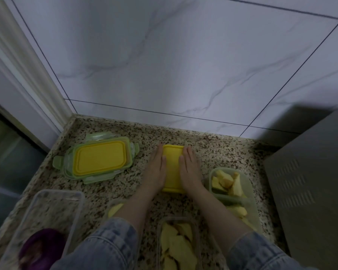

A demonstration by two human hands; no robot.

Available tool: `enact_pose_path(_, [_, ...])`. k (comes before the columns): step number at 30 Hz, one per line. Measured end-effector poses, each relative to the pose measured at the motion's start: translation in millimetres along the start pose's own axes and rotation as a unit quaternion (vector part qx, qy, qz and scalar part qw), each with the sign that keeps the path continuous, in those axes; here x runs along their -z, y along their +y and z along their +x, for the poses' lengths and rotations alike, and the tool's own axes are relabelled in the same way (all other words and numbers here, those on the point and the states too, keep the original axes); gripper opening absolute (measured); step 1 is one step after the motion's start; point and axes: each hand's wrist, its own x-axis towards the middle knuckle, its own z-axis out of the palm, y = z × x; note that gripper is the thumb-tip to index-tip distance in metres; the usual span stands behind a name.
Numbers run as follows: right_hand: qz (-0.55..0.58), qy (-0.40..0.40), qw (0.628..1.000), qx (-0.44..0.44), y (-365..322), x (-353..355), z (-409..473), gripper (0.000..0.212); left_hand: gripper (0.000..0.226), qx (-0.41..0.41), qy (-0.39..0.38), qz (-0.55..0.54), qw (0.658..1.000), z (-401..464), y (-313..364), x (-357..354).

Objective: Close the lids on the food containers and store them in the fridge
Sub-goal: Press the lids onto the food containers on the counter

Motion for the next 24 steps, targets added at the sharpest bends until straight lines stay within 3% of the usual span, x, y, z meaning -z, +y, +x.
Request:
enact_pose_path(5, [-0.060, 0.036, 0.995, 0.071, -24.8, 8.6, 4.0, 0.048, 0.042, -0.023, 0.090, 0.102, 0.990, -10.4, -8.2, 48.2])
enact_pose_path(8, [-0.074, -0.009, 0.986, 0.147, -50.1, -2.7, 5.5, 0.047, 0.040, -0.005, 0.119, 0.206, 0.971, -16.9, -21.8, 86.2])
enact_pose_path(14, [-0.117, -0.100, 0.956, 0.249, -93.2, -42.5, 6.2, 0.060, 0.074, 0.114, -0.001, 0.339, 0.934, -27.7, -49.3, 139.0])
enact_pose_path(20, [-0.237, -0.167, 0.917, 0.274, -107.9, -74.7, 16.8, 0.066, 0.061, 0.114, -0.064, 0.349, 0.928, -30.6, -66.6, 145.9])
enact_pose_path(24, [-0.235, -0.159, 0.923, 0.259, -108.8, -79.8, 18.5, 0.067, 0.056, 0.088, -0.114, 0.438, 0.887, -22.8, -64.0, 146.6])
